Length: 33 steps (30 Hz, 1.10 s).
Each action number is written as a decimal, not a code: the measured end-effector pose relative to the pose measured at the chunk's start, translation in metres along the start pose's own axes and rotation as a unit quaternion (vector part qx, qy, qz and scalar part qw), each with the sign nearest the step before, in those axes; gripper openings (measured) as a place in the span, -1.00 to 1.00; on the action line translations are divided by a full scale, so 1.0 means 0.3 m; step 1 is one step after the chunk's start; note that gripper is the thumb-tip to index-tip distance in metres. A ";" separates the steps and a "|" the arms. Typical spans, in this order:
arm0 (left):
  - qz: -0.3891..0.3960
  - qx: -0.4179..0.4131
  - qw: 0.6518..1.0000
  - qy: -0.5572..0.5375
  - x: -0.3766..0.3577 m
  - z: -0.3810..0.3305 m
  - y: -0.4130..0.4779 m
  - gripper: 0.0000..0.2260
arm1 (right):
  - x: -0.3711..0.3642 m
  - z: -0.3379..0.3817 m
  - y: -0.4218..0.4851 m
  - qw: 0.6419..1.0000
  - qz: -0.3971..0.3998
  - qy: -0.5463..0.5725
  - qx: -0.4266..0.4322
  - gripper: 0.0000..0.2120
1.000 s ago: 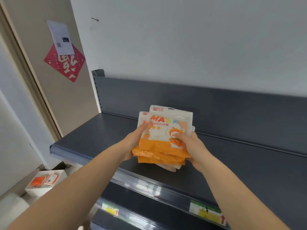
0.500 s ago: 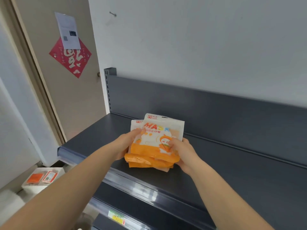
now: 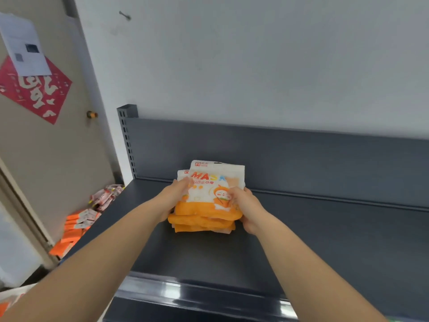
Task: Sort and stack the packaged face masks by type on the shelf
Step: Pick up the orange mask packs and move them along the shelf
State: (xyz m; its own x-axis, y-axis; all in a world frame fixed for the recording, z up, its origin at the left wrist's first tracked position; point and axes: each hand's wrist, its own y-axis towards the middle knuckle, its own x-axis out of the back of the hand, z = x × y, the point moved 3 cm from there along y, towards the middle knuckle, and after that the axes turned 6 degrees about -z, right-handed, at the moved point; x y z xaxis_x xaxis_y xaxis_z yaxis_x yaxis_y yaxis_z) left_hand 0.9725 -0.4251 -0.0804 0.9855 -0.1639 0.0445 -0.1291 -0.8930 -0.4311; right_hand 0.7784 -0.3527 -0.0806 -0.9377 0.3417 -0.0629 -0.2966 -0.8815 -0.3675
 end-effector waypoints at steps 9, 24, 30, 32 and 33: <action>0.048 -0.110 0.990 0.070 -0.033 -0.082 -0.005 -0.79 | 0.157 -0.013 -0.059 0.999 0.012 -0.034 0.031 -0.28; -0.161 -0.153 0.951 0.214 -0.036 0.004 0.068 -0.68 | 0.064 -0.033 -0.134 0.966 0.030 -0.255 0.036 -0.51; -0.174 -0.138 0.960 0.169 -0.034 -0.029 0.099 -0.54 | 0.061 0.005 -0.081 0.974 0.054 -0.218 0.036 -0.75; -0.105 -0.107 0.983 0.102 -0.025 -0.059 0.093 -0.28 | 0.059 0.013 -0.031 0.985 -0.014 -0.168 0.036 -0.77; -0.058 -0.099 0.990 0.076 -0.014 -0.072 0.080 -0.15 | 0.059 0.015 -0.013 0.986 -0.038 -0.156 0.037 -0.78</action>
State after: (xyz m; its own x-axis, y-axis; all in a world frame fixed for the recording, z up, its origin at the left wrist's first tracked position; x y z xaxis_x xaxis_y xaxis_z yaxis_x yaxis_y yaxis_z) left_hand 0.9628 -0.4550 -0.0715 0.9690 -0.1030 0.2246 -0.0500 -0.9719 -0.2299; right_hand 0.7622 -0.3448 -0.0761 -0.9189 0.3002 0.2558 -0.3695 -0.8824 -0.2914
